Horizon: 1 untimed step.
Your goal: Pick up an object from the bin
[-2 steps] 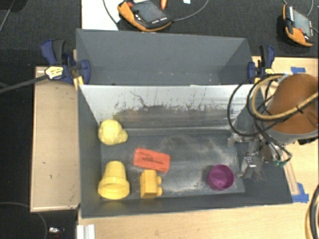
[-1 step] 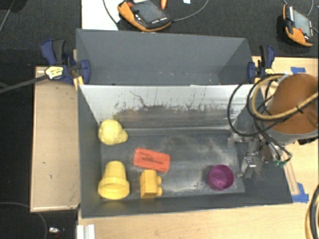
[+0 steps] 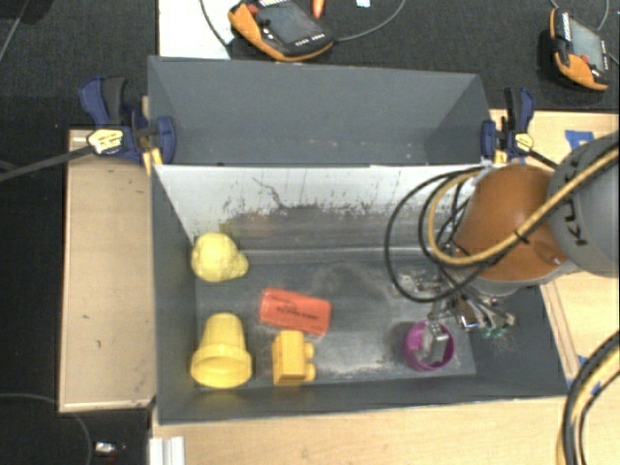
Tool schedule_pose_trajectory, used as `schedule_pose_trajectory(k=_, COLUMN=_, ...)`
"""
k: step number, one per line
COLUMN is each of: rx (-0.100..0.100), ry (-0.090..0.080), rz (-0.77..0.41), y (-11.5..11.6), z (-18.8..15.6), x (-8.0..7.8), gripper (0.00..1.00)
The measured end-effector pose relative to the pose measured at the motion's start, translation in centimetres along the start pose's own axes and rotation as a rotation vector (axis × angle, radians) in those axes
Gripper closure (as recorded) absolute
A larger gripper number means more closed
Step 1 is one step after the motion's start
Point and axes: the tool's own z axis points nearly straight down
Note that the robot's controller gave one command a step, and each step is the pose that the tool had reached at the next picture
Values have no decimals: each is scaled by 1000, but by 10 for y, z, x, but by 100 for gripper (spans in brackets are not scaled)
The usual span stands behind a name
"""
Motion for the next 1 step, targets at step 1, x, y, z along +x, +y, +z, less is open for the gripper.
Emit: schedule_pose_trajectory(k=1, rx=0, ry=-1, rz=14, y=-11, z=20, x=25, gripper=0)
